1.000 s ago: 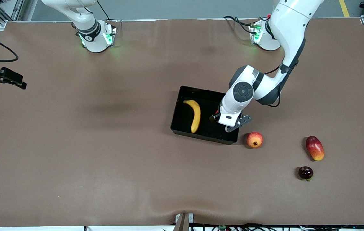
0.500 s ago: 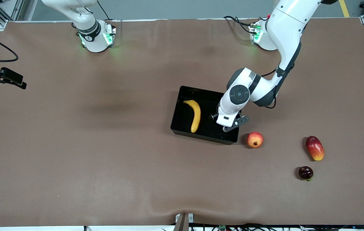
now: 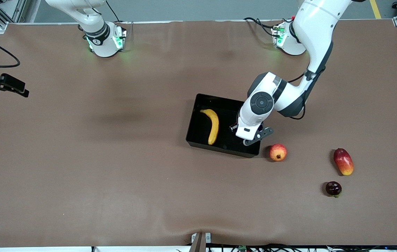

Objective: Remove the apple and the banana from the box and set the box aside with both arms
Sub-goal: 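Grasp the red-yellow apple with the left gripper and lift it, then carry the apple beside the mango and open the left gripper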

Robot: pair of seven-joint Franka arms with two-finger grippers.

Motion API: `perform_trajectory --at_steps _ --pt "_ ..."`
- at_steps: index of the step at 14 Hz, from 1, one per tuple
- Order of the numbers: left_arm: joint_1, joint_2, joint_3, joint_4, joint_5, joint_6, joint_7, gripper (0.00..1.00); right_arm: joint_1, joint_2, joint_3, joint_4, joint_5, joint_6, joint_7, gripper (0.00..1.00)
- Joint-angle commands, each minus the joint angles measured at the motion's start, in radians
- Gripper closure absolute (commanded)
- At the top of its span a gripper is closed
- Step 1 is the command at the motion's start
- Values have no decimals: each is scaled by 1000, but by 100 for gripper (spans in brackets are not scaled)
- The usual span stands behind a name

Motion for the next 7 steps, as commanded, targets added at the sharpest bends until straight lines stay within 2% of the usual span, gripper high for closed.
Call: perform_trajectory --at_steps 1,4,7 --pt "-2 -57 3 105 20 -155 3 100 -1 9 1 22 1 -10 12 0" --pt "30 -80 14 218 18 -281 65 100 -1 9 1 22 1 -10 12 0" --pt "133 -97 15 271 18 -338 205 100 -2 9 1 22 1 -11 12 0"
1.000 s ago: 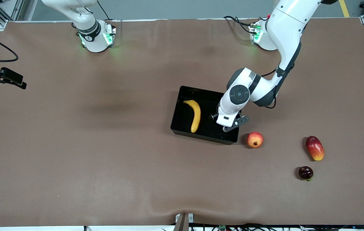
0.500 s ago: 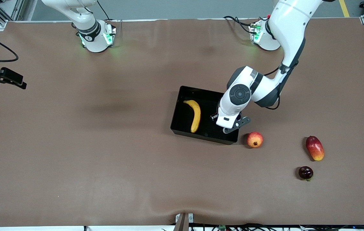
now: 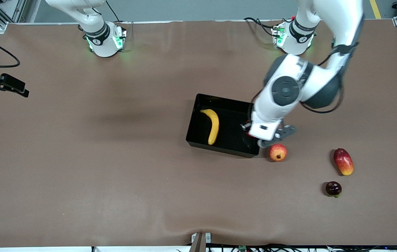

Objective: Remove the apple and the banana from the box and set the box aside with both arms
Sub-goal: 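Carry the apple beside the mango and open the left gripper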

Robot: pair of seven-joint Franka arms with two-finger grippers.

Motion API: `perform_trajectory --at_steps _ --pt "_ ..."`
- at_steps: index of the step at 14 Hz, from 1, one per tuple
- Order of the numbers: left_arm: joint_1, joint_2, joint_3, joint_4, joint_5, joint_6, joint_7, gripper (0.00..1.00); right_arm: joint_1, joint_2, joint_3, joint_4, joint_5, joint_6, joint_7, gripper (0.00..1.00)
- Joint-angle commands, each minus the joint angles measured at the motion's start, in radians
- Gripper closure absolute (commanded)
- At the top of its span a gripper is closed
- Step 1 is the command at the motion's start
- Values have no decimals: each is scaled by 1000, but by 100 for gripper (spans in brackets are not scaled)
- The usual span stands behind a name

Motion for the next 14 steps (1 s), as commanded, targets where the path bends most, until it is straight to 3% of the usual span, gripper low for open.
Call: perform_trajectory --at_steps 1,6,8,14 --pt "96 -4 -2 33 14 -40 141 100 -2 9 1 22 1 -11 12 0" --pt "257 48 1 32 23 -29 403 100 -1 11 1 22 1 -14 12 0" --pt "291 91 1 33 86 -2 427 100 -2 11 1 22 1 -14 13 0" --pt "340 232 3 51 134 224 427 100 2 16 1 22 1 -11 12 0"
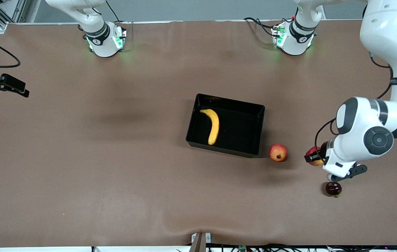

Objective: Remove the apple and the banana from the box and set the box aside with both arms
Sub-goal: 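Carry the apple beside the mango and open the left gripper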

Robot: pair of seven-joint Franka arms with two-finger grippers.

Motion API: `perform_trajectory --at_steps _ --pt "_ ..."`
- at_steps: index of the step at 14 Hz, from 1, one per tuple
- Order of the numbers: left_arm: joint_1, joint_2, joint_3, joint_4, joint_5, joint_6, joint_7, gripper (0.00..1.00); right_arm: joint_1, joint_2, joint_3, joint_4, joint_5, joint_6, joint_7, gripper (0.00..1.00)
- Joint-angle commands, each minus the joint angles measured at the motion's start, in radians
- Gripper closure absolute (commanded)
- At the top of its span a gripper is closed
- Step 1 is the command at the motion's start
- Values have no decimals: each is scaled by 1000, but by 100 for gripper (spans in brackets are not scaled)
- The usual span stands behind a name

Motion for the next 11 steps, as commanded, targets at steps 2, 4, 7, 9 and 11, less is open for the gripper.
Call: perform_trajectory --at_steps 2,4,7,9,11 --pt "7 86 -8 62 18 84 5 100 3 19 1 22 2 -12 12 0" --pt "7 115 -6 69 20 141 12 100 3 19 1 20 2 -15 12 0" --pt "2 139 -8 72 18 201 21 100 -3 19 1 19 2 -18 13 0" --pt "-6 169 -7 79 18 224 19 100 2 22 1 19 2 -18 12 0" --pt "-3 192 -8 82 12 232 18 100 -3 25 1 19 2 -20 12 0"
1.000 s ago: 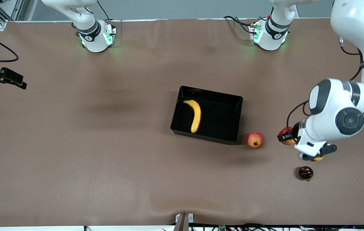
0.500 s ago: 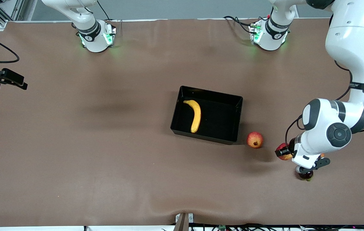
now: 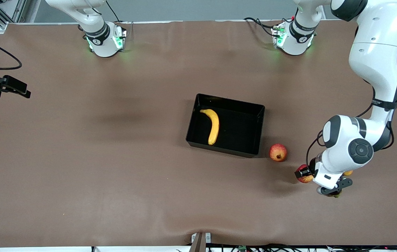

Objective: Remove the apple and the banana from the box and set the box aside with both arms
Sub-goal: 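Carry the apple beside the mango and open the left gripper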

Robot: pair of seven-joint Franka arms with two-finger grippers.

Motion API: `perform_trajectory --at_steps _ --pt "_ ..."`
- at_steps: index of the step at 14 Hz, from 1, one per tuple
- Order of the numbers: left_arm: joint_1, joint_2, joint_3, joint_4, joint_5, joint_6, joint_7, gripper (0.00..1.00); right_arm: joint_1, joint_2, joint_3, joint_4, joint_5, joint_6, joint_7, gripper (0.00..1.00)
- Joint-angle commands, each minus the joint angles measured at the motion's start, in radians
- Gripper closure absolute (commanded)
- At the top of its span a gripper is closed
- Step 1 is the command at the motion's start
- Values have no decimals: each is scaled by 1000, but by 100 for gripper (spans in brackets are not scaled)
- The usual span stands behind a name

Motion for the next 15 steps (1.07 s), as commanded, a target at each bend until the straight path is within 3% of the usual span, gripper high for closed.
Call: perform_trajectory --at_steps 1,5,6,7,8,12,15 --pt "1 43 -3 34 10 12 9 100 -4 16 1 19 2 -15 12 0" --pt "2 72 -3 32 -11 12 12 99 2 26 1 19 2 -12 13 0" --pt "5 72 -3 31 -10 12 12 88 3 35 1 20 4 -7 13 0" --pt "5 70 -3 31 -10 12 12 39 5 51 1 20 8 -7 13 0" --pt "7 64 -3 32 -10 12 12 0 6 60 2 20 14 -7 13 0" --pt "1 -2 -17 28 -8 -19 -2 0 32 69 4 16 16 -14 15 0" --pt "-37 -92 -40 25 -3 -140 -4 0 69 85 4 14 16 -12 19 0"
